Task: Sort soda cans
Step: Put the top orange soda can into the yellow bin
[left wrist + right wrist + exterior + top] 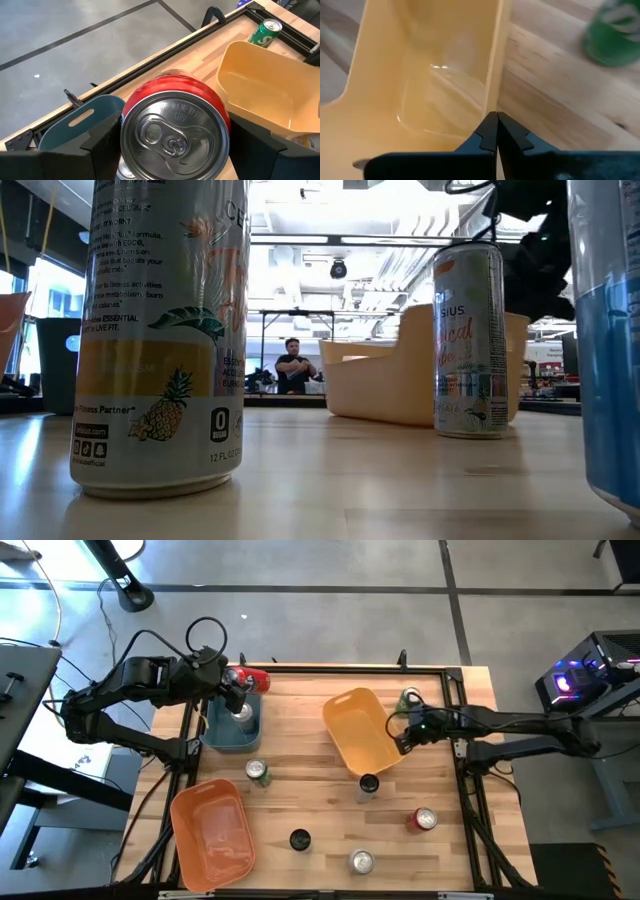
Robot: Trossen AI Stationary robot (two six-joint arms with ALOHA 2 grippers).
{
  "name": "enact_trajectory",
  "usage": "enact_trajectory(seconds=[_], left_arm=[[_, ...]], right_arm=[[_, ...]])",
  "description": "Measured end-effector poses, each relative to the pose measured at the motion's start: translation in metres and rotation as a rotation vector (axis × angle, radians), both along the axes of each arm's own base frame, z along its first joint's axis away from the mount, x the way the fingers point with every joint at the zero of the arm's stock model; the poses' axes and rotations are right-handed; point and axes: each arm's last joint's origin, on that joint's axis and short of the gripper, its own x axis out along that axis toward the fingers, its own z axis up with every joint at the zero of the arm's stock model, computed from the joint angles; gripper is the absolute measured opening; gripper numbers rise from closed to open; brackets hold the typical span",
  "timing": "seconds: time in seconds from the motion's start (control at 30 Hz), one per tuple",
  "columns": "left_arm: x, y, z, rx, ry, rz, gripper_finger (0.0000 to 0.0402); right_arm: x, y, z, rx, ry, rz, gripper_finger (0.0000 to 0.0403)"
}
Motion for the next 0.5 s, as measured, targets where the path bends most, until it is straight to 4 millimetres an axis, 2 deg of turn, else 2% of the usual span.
enact_trajectory(seconds=[0.5], left_arm=[[0.000, 0.000, 0.000, 0.011, 0.014, -0.014, 0.0278]], right_arm=[[0.070, -0.012, -0.028, 0.004, -0.199, 0.044, 0.0000]])
